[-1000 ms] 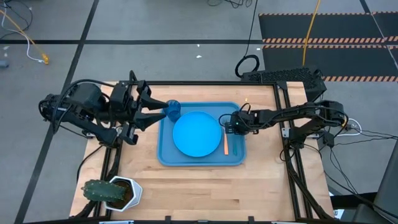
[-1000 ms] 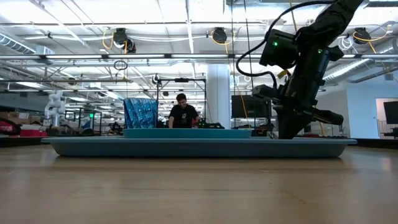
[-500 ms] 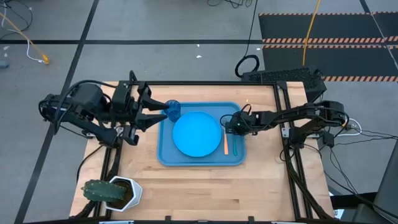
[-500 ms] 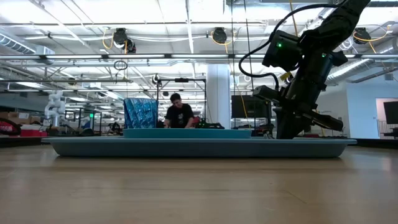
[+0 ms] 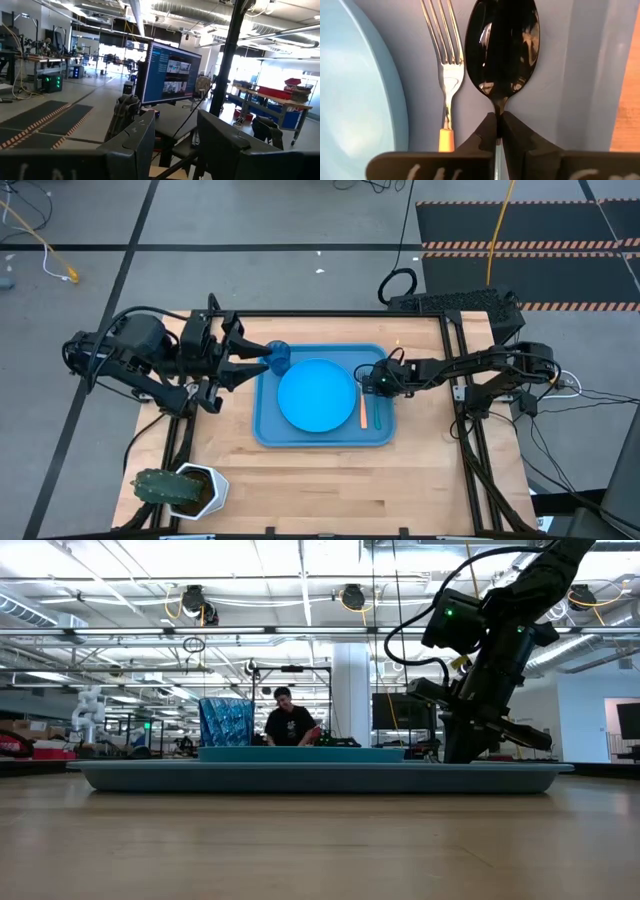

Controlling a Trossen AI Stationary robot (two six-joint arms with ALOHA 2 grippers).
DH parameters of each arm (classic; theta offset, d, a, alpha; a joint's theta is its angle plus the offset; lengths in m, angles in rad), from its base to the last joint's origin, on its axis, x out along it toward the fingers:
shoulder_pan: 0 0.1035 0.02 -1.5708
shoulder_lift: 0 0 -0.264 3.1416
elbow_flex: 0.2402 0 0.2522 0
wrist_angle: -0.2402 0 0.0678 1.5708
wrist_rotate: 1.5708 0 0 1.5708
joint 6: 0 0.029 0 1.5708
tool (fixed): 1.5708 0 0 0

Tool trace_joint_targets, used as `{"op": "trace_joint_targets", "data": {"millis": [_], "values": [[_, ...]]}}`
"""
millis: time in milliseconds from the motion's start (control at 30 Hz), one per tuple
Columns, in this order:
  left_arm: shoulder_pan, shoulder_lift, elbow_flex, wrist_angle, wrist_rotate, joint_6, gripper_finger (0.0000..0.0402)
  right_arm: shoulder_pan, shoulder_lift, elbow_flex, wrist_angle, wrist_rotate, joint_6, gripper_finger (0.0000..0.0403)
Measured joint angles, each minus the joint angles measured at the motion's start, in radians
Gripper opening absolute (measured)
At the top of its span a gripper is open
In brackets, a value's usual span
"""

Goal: Pick and place plate/cup/fork/spoon on tray
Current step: Put the blue spoon on the blue serving tray to the right of the orange fork, then adjust the blue serving tray on the table

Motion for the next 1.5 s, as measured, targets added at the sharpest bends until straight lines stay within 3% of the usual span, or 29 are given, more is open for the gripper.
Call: {"op": "trace_joint_targets", "data": {"millis": [433,833,1200,1333,1500], "values": [[0.0,0.0,0.0,0.0,0.0,-0.002,0.0149,0.0,0.002,-0.001,0.007,0.0,0.004,0.0055],[-0.004,-0.019,0.001,-0.025,0.003,0.008,0.0149,0.0,-0.015,-0.001,0.02,0.001,0.013,0.0061],[-0.004,-0.034,0.001,-0.233,0.0,0.002,0.0149,0.0,-0.203,-0.001,-0.057,0.027,-0.013,0.0061],[-0.004,-0.035,0.001,-0.456,-0.058,-0.039,0.0149,0.0,-0.268,-0.001,-0.167,0.027,-0.044,0.0062],[0.005,-0.027,0.001,-0.791,-0.085,-0.29,0.0149,0.029,-0.341,-0.001,-0.28,0.03,-0.067,0.0062]]}}
